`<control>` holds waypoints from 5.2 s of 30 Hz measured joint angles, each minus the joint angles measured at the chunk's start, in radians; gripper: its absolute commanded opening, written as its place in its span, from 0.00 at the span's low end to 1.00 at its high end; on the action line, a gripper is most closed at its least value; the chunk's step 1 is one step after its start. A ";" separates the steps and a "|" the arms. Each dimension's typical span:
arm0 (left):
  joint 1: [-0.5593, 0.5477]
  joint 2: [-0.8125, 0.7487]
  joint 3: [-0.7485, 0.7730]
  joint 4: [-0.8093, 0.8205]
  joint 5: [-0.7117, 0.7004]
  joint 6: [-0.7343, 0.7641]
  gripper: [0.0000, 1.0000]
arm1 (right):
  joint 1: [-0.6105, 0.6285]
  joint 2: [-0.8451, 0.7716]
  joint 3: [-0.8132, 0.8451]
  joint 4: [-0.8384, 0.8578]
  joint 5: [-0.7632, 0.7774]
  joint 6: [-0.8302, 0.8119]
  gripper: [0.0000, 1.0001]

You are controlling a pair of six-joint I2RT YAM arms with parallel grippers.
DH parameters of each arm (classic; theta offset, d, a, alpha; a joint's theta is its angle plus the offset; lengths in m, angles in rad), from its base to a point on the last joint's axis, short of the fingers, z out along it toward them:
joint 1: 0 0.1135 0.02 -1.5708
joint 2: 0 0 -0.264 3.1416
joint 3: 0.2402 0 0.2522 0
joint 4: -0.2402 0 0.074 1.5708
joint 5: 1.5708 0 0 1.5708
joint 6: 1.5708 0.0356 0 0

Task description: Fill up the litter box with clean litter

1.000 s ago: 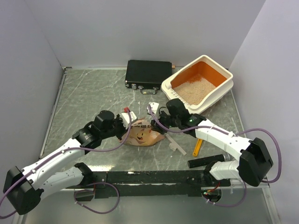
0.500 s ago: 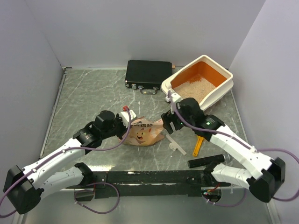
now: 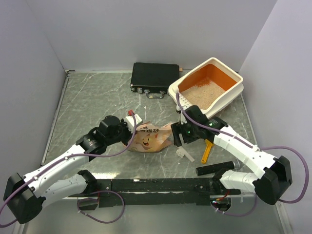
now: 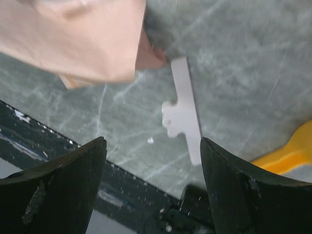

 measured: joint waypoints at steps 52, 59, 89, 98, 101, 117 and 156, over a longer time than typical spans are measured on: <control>-0.002 -0.202 0.052 0.003 -0.276 -0.099 0.85 | 0.217 0.396 -0.066 0.009 0.306 0.198 0.41; -0.002 -0.202 0.052 0.003 -0.276 -0.099 0.86 | 0.219 0.401 -0.048 0.009 0.348 0.190 0.17; -0.002 -0.228 0.153 -0.054 -0.063 -0.137 0.89 | 0.222 -0.174 0.188 -0.208 0.415 0.235 0.00; -0.002 -0.226 0.225 0.037 0.232 -0.372 0.92 | 0.222 -0.360 0.207 0.002 -0.076 0.116 0.00; -0.002 -0.219 0.225 0.093 0.306 -0.463 0.92 | 0.222 -0.367 0.207 0.048 -0.229 0.086 0.00; -0.002 -0.192 0.135 0.459 0.529 -0.830 0.89 | 0.223 -0.392 0.206 0.247 -0.557 0.021 0.00; -0.010 -0.181 0.129 0.545 0.632 -0.906 0.11 | 0.221 -0.295 0.142 0.433 -0.562 0.080 0.60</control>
